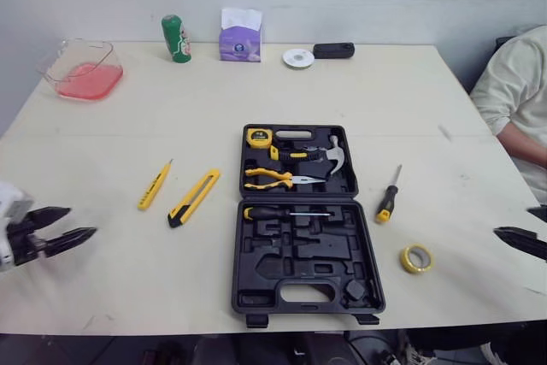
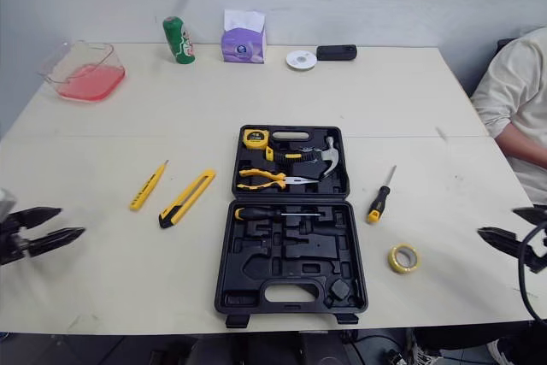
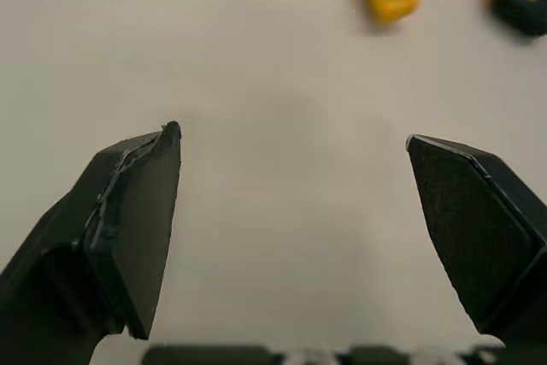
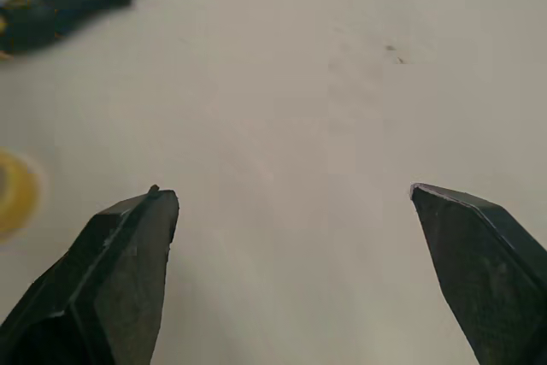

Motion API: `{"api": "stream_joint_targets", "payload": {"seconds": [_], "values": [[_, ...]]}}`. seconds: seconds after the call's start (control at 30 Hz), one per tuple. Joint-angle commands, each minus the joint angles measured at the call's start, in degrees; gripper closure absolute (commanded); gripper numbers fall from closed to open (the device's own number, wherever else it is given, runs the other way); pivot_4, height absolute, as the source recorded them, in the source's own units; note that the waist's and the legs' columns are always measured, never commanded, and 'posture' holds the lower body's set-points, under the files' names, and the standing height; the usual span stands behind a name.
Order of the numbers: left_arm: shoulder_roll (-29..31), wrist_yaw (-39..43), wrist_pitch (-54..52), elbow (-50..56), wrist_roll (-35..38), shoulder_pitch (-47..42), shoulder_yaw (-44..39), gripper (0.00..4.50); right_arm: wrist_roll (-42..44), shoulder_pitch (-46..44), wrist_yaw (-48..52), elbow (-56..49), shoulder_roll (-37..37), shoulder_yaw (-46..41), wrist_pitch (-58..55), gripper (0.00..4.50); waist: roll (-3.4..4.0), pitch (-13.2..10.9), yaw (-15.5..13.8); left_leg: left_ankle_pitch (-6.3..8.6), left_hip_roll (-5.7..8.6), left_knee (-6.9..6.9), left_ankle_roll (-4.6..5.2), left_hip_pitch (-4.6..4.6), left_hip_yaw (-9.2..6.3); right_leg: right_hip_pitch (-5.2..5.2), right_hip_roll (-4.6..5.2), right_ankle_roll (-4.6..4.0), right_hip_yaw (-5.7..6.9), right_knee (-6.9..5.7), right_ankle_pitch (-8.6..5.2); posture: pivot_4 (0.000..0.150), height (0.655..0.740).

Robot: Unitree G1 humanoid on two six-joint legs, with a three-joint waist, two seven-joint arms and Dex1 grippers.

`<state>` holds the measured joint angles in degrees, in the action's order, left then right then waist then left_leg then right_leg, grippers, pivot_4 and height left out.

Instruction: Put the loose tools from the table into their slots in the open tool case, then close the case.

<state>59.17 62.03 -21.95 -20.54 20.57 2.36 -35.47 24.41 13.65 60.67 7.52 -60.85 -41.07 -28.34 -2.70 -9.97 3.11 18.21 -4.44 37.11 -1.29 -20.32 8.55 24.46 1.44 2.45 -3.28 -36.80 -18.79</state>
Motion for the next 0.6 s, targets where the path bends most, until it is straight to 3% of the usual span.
{"api": "stream_joint_targets", "payload": {"seconds": [0.03,0.13,0.17,0.2,0.4,0.6], "values": [[0.9,-3.1,4.2,-3.0,-0.3,-2.0,-2.7,0.05,-1.4,-1.1,-0.5,1.6,-0.8,-1.3,3.1,0.0,0.07,0.0,0.1,0.01,0.02,-0.01,-0.02,0.0,0.0,0.0,0.01,0.03,0.0,-0.01,0.02,0.15,0.7244],[-1.7,-9.7,10.9,-2.6,-3.6,-2.9,-1.3,0.05,-1.3,-1.5,-1.9,-1.9,0.5,-0.7,2.4,0.0,0.13,0.0,0.2,-0.01,0.0,-0.09,0.01,-0.01,-0.01,0.02,0.0,0.16,0.0,-0.07,0.09,0.15,0.7244],[-2.2,-9.8,10.9,-1.7,-3.4,-3.1,-0.6,0.05,-1.4,-1.8,-2.8,-3.0,0.9,-0.5,2.3,0.0,0.19,0.0,0.3,-0.03,-0.01,-0.1,0.05,0.01,-0.01,0.01,-0.01,0.62,0.0,-0.12,0.35,0.15,0.7244],[-2.5,-8.2,9.5,0.2,-1.9,-3.0,-0.1,0.05,-1.4,-2.5,-4.6,-4.7,1.9,-0.3,2.0,0.0,0.2,-0.1,0.4,-0.01,-0.04,-0.12,0.05,0.01,0.0,0.03,-0.05,1.02,0.0,-0.12,0.56,0.15,0.7244],[-2.9,-3.2,-1.5,12.7,7.2,-3.7,0.8,0.05,2.4,-4.3,-11.5,-19.3,7.6,0.8,-5.8,0.0,0.23,-0.1,0.4,0.06,-0.21,-0.1,-0.22,-0.1,0.0,0.12,-0.24,0.98,0.05,-0.1,0.54,0.15,0.7244],[-3.3,-1.5,-15.1,34.3,19.9,-13.3,11.6,0.05,8.8,-11.4,-34.7,-42.5,23.4,9.9,-24.3,0.0,0.23,-0.1,0.2,-0.07,-0.24,0.05,-0.55,-0.18,-0.09,0.09,-0.32,1.03,0.04,-0.17,0.57,0.15,0.7244]]}}
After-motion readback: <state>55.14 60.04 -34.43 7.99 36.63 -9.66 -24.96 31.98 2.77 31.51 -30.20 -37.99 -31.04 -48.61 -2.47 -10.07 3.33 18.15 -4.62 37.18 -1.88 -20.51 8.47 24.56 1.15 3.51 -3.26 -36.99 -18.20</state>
